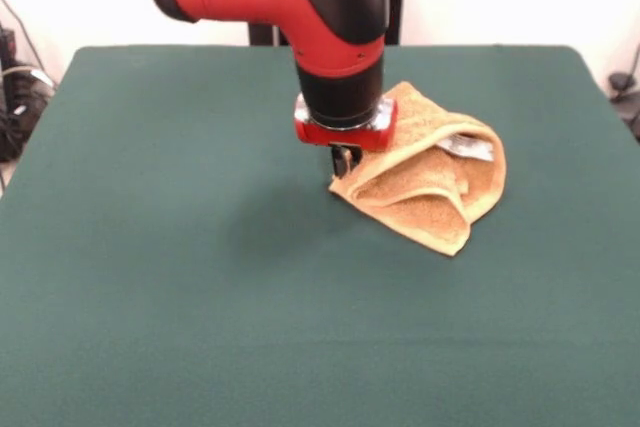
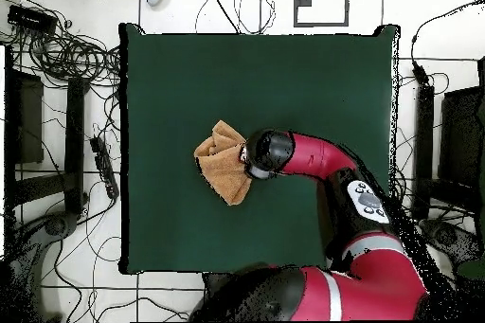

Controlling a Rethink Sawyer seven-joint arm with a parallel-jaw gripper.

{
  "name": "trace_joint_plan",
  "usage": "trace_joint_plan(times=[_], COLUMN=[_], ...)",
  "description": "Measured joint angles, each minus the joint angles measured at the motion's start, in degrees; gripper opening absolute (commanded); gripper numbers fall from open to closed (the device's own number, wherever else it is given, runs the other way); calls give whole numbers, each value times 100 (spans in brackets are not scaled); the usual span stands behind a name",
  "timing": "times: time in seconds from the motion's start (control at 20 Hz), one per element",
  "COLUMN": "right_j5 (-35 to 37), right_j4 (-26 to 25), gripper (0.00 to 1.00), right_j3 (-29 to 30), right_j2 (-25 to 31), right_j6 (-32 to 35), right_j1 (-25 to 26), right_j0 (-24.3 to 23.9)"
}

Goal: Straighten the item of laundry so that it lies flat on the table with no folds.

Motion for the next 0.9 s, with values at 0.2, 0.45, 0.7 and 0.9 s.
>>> trace_joint_plan(times=[0.2,0.45,0.7,0.9], right_j5=[569,1177,1405,1440], right_j4=[-214,-473,-740,-894], gripper=[0,0,0,0], right_j3=[-310,-673,-932,-994], right_j2=[243,440,481,480], right_j6=[-1,-24,-42,-42], right_j1=[118,229,224,70], right_j0=[-168,-252,-281,-253])
